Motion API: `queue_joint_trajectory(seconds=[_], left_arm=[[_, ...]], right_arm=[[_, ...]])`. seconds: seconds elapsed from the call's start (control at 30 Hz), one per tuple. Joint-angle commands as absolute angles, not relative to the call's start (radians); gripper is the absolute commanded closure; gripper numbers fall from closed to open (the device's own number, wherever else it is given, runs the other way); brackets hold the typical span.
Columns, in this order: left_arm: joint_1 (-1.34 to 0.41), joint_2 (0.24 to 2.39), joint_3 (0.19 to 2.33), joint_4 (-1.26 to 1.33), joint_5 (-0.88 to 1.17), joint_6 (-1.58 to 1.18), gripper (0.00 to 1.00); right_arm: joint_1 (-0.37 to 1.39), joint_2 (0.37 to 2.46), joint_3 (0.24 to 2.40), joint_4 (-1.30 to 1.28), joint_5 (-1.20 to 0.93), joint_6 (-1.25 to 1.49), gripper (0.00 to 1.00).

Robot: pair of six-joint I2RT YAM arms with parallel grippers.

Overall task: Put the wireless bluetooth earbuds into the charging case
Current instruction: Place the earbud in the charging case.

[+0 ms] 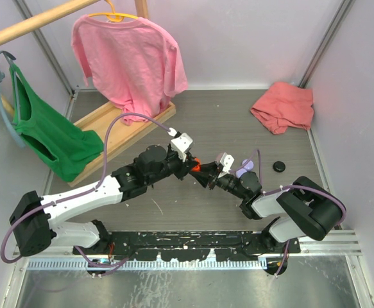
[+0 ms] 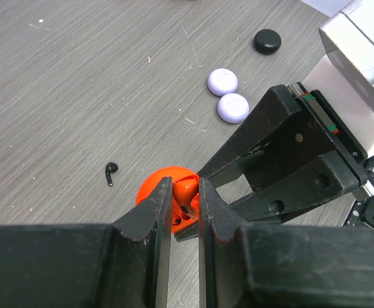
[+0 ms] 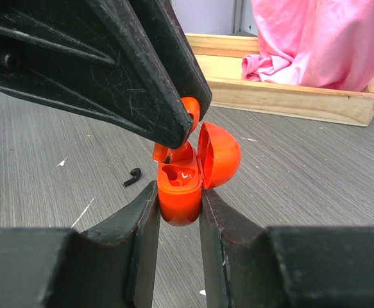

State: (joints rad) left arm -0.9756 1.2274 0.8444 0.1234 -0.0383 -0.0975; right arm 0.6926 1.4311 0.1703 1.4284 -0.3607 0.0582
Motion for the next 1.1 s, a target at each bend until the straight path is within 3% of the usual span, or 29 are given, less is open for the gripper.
queue_joint_trajectory(seconds=[0.0, 0.63, 1.07], left_arm=[[-0.983, 1.227, 0.843, 0.195, -0.079, -0.065, 0.99], [-0.995, 1.249, 0.838, 0.187, -0.089, -0.053, 0.98], [-1.001, 1.236, 0.849, 0.136, -0.084, -0.037, 0.81]], right_arm=[[0.694, 1.405, 0.186, 1.517, -0.362, 0.057, 0.99], [0.694, 1.402, 0.182, 1.521, -0.358, 0.057, 0.99], [0.695, 1.402, 0.181, 1.525, -0.356, 0.06, 0.99]])
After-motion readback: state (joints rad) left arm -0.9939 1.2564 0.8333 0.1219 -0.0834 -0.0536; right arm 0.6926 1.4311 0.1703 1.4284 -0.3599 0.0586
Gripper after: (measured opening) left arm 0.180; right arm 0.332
